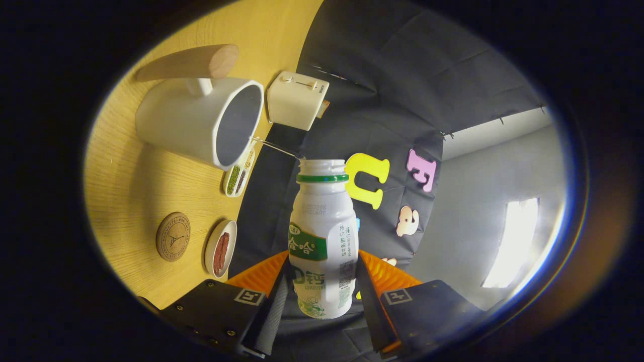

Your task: Take the bottle from table, then pour the juice into the cup, finally place the bottle on the coaster

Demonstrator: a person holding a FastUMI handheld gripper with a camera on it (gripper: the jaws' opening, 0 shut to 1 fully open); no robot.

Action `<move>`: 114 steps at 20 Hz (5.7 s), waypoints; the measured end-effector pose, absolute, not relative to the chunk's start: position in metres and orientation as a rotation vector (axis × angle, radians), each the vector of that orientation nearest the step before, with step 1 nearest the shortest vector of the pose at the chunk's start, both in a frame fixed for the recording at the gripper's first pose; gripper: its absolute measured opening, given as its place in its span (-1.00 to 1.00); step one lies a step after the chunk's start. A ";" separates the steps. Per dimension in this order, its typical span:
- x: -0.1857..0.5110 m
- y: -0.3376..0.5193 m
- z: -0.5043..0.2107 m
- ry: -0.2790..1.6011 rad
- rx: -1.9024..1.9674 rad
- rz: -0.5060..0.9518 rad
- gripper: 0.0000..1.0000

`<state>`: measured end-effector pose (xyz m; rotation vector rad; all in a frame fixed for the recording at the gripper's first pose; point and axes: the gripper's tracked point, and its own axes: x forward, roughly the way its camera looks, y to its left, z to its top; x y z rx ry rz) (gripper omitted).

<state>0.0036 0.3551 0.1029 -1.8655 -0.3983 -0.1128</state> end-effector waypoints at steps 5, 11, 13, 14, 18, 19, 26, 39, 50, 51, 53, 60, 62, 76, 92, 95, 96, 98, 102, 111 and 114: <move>0.002 0.356 0.104 -0.407 -1.875 -0.114 0.41; 0.002 0.358 0.106 -0.417 -1.893 -0.121 0.41; 0.003 0.358 0.107 -0.419 -1.900 -0.121 0.41; 0.003 0.358 0.107 -0.421 -1.904 -0.121 0.41; 0.002 0.360 0.108 -0.430 -1.921 -0.121 0.41; 0.002 0.362 0.109 -0.436 -1.927 -0.121 0.41; -0.002 0.370 0.115 -0.497 -1.969 -0.133 0.40; -0.005 0.390 0.120 -0.616 -2.066 -0.153 0.40; -0.013 0.404 0.115 -0.711 -2.168 -0.164 0.40; -0.013 0.403 0.114 -0.714 -2.176 -0.164 0.40; -0.012 0.403 0.111 -0.711 -2.184 -0.164 0.40; -0.015 0.403 0.110 -0.690 -2.194 -0.156 0.40; -0.010 0.397 0.107 -0.662 -2.167 -0.147 0.41; 0.008 0.351 0.108 -0.320 -1.461 0.054 0.41; 0.066 0.325 0.031 0.070 -0.423 0.289 0.41; 0.071 0.321 0.012 0.146 -0.318 0.300 0.41; 0.072 0.318 0.009 0.160 -0.297 0.298 0.42; 0.075 0.315 0.012 0.151 -0.252 0.293 0.41; 0.078 0.309 0.009 0.164 -0.167 0.284 0.42; 0.076 0.295 0.009 0.154 -0.041 0.268 0.42; 0.074 0.294 0.002 0.145 -0.032 0.266 0.42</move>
